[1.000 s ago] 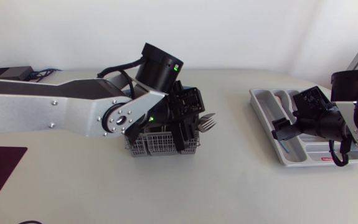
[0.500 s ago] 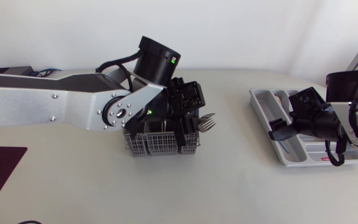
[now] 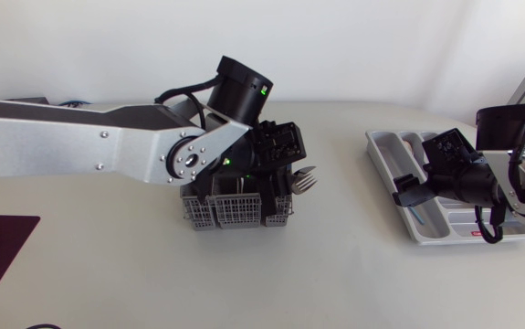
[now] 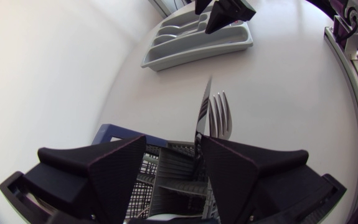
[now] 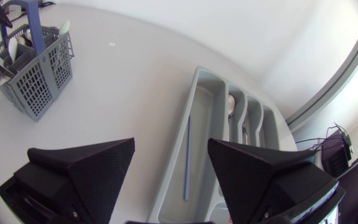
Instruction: Sort the cutlery from the basket into the organizer compartments.
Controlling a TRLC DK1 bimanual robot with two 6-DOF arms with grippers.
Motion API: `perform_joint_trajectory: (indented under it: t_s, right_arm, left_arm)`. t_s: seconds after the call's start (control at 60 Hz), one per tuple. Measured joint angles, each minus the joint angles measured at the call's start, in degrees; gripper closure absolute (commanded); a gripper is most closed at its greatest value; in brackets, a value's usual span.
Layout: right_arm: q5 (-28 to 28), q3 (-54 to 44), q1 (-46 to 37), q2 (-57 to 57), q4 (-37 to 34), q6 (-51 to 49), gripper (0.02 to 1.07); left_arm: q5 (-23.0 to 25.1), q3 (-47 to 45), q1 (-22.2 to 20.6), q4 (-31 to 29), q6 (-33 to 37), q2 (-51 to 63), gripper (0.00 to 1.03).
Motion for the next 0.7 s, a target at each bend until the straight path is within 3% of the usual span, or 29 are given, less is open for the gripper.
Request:
perform_joint_trajectory:
  t_s: [0.283, 0.35, 0.517, 0.7]
  right_arm:
    - [0.00, -0.24, 0.00, 0.63, 0.26, 0.00, 0.22]
    - [0.00, -0.42, 0.00, 0.66, 0.39, 0.00, 0.22]
    - [0.00, -0.48, 0.00, 1.01, 0.63, -0.22, 0.22]
    - [0.00, -0.79, 0.00, 1.68, 1.84, -0.22, 0.22]
  left_arm:
    - [2.23, 2.71, 0.00, -1.99, 0.00, 1.62, 0.49]
    - [3.21, 3.34, 0.13, -2.43, 0.00, 1.92, 0.56]
    - [5.57, 5.55, 0.61, -4.98, 0.33, 3.30, 0.63]
    - [8.17, 7.56, 1.55, -7.43, 1.29, 5.16, 0.79]
